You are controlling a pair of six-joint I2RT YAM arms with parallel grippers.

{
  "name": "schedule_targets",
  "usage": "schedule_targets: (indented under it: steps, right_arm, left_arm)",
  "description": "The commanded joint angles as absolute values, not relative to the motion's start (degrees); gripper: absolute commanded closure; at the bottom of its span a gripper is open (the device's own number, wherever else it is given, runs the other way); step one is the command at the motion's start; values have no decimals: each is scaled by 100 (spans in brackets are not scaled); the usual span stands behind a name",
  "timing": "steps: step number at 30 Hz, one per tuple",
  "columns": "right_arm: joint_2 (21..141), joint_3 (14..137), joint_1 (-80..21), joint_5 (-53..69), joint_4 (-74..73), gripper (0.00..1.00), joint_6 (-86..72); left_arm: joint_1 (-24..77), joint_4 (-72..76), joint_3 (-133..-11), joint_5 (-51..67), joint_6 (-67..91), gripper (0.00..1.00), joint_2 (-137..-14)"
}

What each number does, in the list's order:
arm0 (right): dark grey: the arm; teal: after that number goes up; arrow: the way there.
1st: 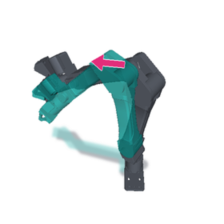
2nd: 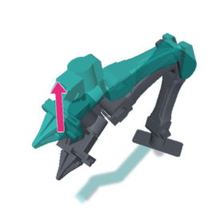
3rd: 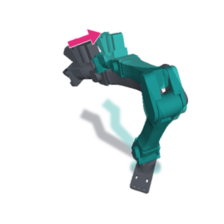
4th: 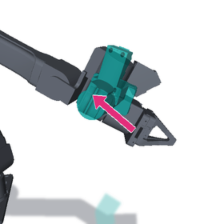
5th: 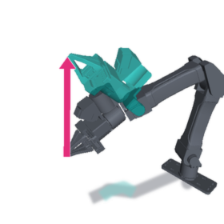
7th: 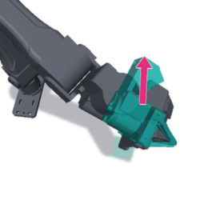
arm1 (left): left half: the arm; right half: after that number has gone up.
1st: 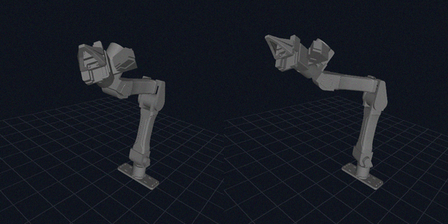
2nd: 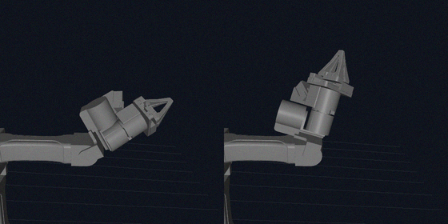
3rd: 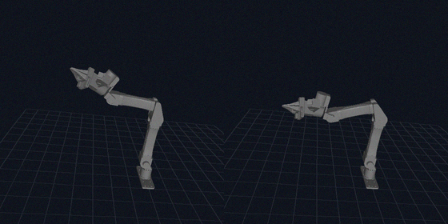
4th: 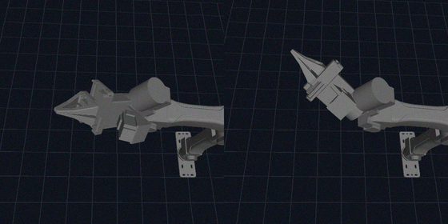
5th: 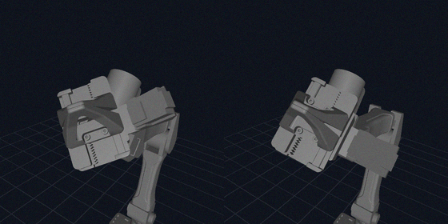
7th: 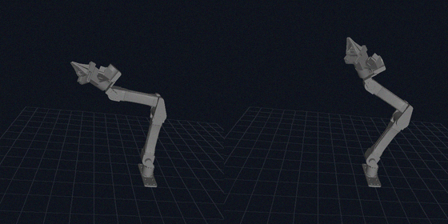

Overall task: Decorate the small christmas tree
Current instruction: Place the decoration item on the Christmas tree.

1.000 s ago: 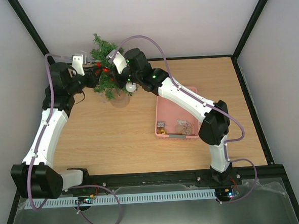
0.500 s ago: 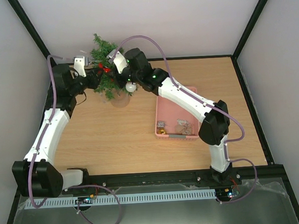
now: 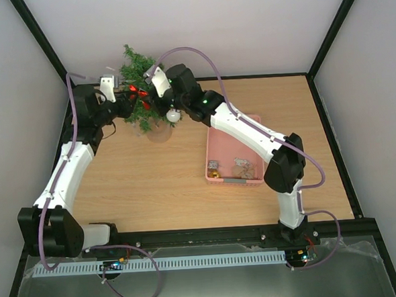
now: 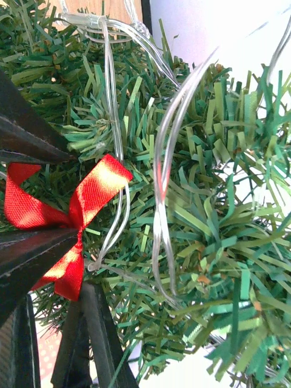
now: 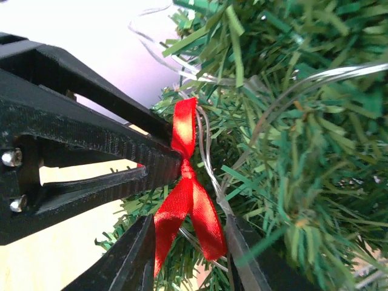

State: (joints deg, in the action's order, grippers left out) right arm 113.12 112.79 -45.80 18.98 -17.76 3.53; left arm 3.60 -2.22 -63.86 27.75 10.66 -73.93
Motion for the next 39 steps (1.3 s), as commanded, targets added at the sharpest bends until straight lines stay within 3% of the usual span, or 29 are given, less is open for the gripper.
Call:
schedule_targets:
  steps: [1,11,20,29,32,39]
  right_arm:
    - [10850,11203,-4554,1704,-1869,68,343]
    - [10300,10945,-4556,1875,-1837,54,208]
    - [9217,9831,-4558,2172,-1288,24,-199]
    - [7728,8000,-4546,1511,-499,5,-645]
    - [7346,7603,-4549,1284,-397,0,-764]
    - [6688,6678,-4545,560,-295,2,-1598]
  left_arm:
    - [387,-130,-6333,2687,967,69,-7429]
    - [437,-177,-6385,2630,993,69,-7400]
    - [500,-437,-6718,2791,1208,64,-7228]
    - [501,-704,-6938,2387,1295,56,-6927]
    - [501,-829,-7006,2341,1319,56,-6926]
    - [501,-1243,-7244,2156,1204,53,-6682]
